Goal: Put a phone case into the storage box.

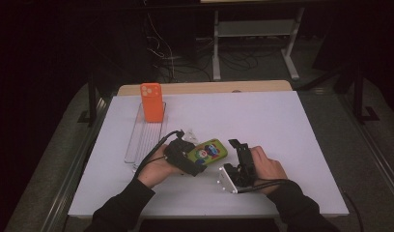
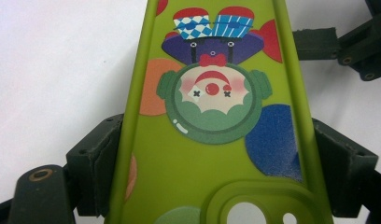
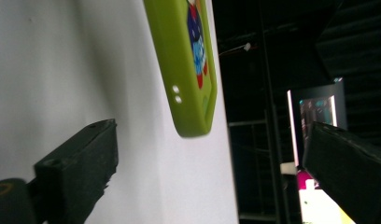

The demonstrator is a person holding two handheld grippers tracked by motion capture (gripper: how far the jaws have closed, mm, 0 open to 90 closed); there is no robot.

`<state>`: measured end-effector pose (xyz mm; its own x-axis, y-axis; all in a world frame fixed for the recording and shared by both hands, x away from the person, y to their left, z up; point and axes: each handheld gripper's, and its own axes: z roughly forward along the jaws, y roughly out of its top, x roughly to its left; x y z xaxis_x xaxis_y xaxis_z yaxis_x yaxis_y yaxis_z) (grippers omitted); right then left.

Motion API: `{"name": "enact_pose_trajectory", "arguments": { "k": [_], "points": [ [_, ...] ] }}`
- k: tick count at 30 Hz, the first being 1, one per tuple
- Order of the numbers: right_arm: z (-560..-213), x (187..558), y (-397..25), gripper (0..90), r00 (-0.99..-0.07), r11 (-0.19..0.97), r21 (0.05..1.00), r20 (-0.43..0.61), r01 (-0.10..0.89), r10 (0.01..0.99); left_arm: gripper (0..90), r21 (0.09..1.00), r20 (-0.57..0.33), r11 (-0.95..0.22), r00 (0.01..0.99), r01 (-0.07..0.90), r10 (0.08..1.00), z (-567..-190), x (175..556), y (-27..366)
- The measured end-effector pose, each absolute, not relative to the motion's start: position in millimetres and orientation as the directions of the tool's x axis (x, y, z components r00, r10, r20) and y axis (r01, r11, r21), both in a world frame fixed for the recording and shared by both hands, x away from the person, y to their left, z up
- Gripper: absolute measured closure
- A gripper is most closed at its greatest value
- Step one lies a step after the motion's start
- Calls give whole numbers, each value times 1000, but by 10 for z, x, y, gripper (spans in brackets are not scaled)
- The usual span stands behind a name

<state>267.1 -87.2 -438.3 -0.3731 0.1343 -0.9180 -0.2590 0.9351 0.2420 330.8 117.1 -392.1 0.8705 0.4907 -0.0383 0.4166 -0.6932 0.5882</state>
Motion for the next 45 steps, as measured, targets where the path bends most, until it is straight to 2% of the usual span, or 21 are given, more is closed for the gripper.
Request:
{"name": "enact_pose_trajectory", "arguments": {
  "k": [6,7,11,17,25,35,45],
  "points": [
    [-4393,2647,-792,133,-344,937,189,-936,-294,81,153,587,-39,-697,874,412,484,-3918,3296,1150],
    [-4404,2643,-770,138,-327,933,208,-939,-295,106,153,588,-36,-699,877,406,479,-3920,3297,1149],
    [-4427,2644,-711,210,-300,934,175,-951,-312,78,154,588,-39,-698,876,409,481,-3910,3287,1141],
    [-4464,2638,-675,356,-306,937,134,-952,-322,31,153,587,-40,-698,876,409,480,-3907,3281,1137],
    [-4480,2583,-631,546,-302,924,131,-953,-360,18,153,583,-37,-704,879,405,476,-3912,3279,1128],
    [-4493,2566,-616,712,-318,923,123,-948,-365,0,153,584,-40,-706,882,401,469,-3921,3275,1114],
    [-4486,2551,-615,756,-311,924,110,-950,-366,-10,144,599,-58,-692,884,402,464,-3925,3292,1127]
  ]
}}
